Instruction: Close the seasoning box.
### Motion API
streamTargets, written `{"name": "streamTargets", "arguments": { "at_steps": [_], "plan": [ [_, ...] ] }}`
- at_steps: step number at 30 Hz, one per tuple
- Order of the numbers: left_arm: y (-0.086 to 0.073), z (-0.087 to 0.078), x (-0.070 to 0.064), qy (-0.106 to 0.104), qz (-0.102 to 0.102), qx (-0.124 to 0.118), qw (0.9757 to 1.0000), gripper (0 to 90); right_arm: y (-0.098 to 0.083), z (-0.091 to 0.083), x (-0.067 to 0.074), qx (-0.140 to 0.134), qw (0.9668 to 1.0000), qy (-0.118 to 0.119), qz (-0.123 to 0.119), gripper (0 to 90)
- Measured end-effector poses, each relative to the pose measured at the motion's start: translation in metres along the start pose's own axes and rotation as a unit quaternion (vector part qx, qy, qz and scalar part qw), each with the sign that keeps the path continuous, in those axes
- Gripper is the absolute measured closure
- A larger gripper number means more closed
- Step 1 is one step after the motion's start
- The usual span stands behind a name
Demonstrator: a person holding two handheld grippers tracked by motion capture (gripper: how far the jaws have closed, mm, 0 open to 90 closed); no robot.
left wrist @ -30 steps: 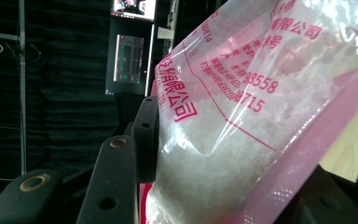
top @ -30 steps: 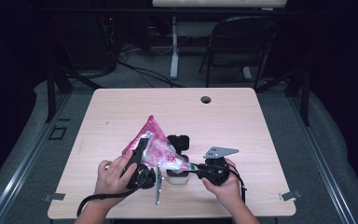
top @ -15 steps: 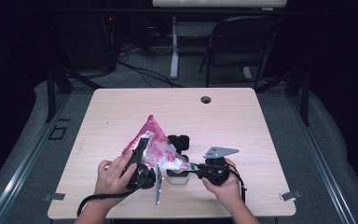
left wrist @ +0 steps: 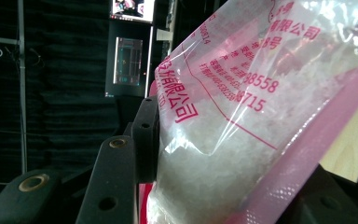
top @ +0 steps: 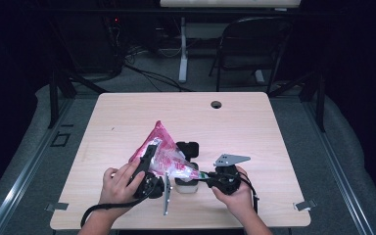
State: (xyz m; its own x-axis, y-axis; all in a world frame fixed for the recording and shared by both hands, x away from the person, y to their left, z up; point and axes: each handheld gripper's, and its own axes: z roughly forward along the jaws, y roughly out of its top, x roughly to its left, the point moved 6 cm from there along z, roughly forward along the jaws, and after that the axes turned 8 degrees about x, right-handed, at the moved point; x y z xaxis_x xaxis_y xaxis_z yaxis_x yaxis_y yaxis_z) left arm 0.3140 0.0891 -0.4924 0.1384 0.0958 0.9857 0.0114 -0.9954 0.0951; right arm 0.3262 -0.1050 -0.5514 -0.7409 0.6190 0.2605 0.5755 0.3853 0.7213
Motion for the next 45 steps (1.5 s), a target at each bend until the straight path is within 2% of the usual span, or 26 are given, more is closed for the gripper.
{"name": "streamTargets", "arguments": {
  "at_steps": [20,37,45],
  "plan": [
    [0.003,-0.001,0.002,0.002,0.002,-0.004,1.0,60.1,-0.001,0.0,0.0,-0.002,1.0,-0.002,0.002,89.4],
    [0.008,0.0,0.005,-0.008,0.006,-0.009,0.9999,60.2,-0.002,-0.001,-0.001,-0.004,1.0,-0.003,0.008,90.0],
    [0.011,-0.001,0.008,-0.001,0.007,-0.014,0.9999,60.2,-0.002,-0.002,-0.002,-0.005,0.9999,-0.005,0.008,90.0]
  ]
}}
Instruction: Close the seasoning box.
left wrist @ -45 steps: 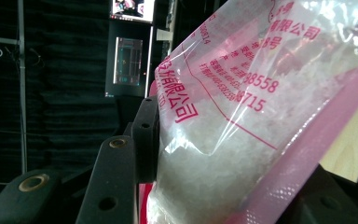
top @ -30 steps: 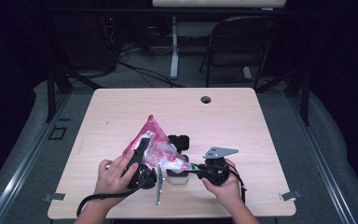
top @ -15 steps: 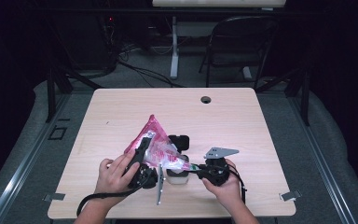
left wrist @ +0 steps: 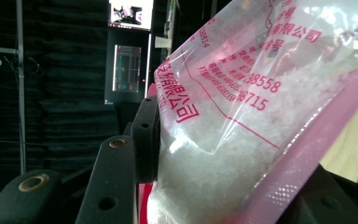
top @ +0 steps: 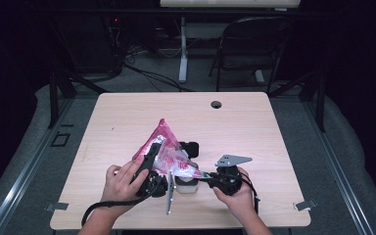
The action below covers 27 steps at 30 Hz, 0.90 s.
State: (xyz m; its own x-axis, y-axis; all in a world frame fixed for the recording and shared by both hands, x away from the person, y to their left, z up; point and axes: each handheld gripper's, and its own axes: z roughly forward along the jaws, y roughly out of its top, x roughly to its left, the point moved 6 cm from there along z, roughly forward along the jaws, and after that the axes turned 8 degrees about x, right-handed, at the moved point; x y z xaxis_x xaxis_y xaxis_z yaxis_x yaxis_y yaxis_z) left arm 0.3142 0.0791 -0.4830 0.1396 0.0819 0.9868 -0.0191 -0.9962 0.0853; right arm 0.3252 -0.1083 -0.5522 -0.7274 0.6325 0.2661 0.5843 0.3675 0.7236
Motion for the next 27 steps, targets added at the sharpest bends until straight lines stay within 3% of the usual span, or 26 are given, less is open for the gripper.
{"name": "streamTargets", "arguments": {
  "at_steps": [9,13,27],
  "plan": [
    [0.0001,0.0024,-0.0002,0.0,0.001,-0.001,1.0,60.4,0.0003,0.0007,-0.0011,0.0,1.0,0.0,0.004,89.4],
    [-0.0031,0.005,-0.0034,-0.011,-0.007,0.001,0.9999,62.4,0.0013,-0.0001,-0.0012,-0.008,0.9999,0.005,0.008,84.4],
    [-0.0063,0.0067,-0.0028,-0.012,-0.008,0.006,0.9999,63.8,0.0055,-0.0034,0.0031,-0.027,0.9996,-0.002,0.0,70.3]
  ]
}}
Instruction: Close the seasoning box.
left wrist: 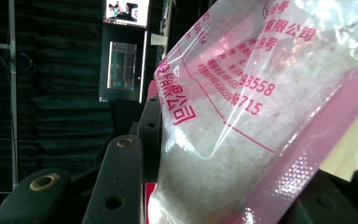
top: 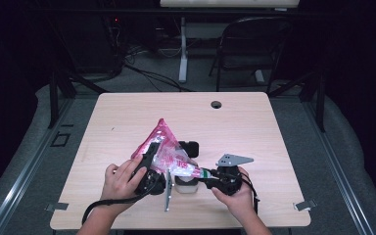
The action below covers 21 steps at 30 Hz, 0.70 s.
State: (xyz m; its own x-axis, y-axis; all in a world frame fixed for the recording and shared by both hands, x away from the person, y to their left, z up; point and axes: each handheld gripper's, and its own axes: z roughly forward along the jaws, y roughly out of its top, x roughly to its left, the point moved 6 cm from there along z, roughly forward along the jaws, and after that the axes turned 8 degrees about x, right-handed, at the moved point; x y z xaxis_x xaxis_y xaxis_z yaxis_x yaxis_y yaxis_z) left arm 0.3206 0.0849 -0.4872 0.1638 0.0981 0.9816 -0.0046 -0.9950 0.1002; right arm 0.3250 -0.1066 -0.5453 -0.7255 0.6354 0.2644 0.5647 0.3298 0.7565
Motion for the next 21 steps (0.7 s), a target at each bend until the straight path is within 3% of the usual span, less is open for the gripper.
{"name": "streamTargets", "arguments": {
  "at_steps": [7,16,18,21],
  "plan": [
    [-0.003,0.0011,0.0002,0.002,0.0,0.003,1.0,63.9,0.0023,-0.002,-0.0009,-0.013,0.9999,-0.003,0.003,67.5],
    [-0.006,0.0017,-0.0015,-0.006,-0.001,0.009,0.9999,63.9,0.0062,-0.0053,0.0025,-0.026,0.9992,-0.024,-0.02,61.3],
    [-0.0057,0.0013,-0.0011,-0.003,0.001,0.008,1.0,64.0,0.0076,-0.0058,0.005,-0.028,0.999,-0.022,-0.026,63.4],
    [-0.0045,0.0,-0.0012,0.001,0.0,0.007,1.0,64.0,0.0077,-0.0065,0.0069,-0.023,0.9988,-0.024,-0.034,75.5]
  ]
}}
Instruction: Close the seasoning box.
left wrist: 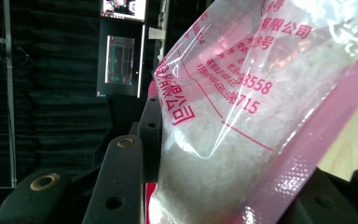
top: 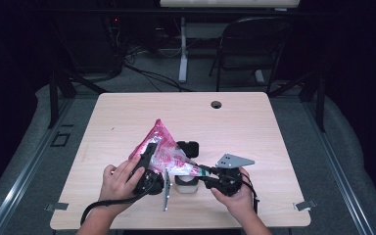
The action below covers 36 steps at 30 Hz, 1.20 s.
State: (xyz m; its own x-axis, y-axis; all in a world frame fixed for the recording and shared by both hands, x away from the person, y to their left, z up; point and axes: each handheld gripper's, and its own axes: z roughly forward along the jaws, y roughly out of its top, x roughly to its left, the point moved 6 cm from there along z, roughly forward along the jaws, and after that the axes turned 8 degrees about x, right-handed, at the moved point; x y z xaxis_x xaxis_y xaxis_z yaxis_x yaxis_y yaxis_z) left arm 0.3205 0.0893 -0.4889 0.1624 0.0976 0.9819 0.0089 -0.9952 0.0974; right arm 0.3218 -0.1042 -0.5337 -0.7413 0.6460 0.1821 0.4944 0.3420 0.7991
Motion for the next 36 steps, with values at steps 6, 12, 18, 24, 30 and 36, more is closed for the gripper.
{"name": "streamTargets", "arguments": {
  "at_steps": [6,12,18,24,30,36],
  "plan": [
    [0.001,-0.002,0.001,0.007,-0.004,0.0,1.0,64.0,-0.002,0.002,-0.002,0.009,0.9999,0.006,0.005,88.2],
    [0.003,-0.004,0.0,0.012,-0.001,-0.002,0.9999,63.6,-0.005,0.006,-0.003,0.019,0.9996,0.013,0.015,90.0],
    [0.005,-0.004,-0.001,0.008,-0.001,-0.005,1.0,62.5,-0.007,0.008,-0.006,0.029,0.9991,0.019,0.026,90.0],
    [0.005,-0.005,-0.002,0.006,0.001,-0.006,1.0,62.2,-0.008,0.009,-0.008,0.033,0.9984,0.025,0.037,90.0],
    [0.005,-0.005,-0.001,0.002,0.005,-0.007,1.0,61.9,-0.008,0.01,-0.008,0.036,0.9978,0.032,0.046,90.0],
    [0.006,-0.004,-0.001,-0.012,0.011,-0.005,0.9998,61.6,-0.009,0.011,-0.009,0.036,0.9976,0.033,0.049,90.0]
  ]
}}
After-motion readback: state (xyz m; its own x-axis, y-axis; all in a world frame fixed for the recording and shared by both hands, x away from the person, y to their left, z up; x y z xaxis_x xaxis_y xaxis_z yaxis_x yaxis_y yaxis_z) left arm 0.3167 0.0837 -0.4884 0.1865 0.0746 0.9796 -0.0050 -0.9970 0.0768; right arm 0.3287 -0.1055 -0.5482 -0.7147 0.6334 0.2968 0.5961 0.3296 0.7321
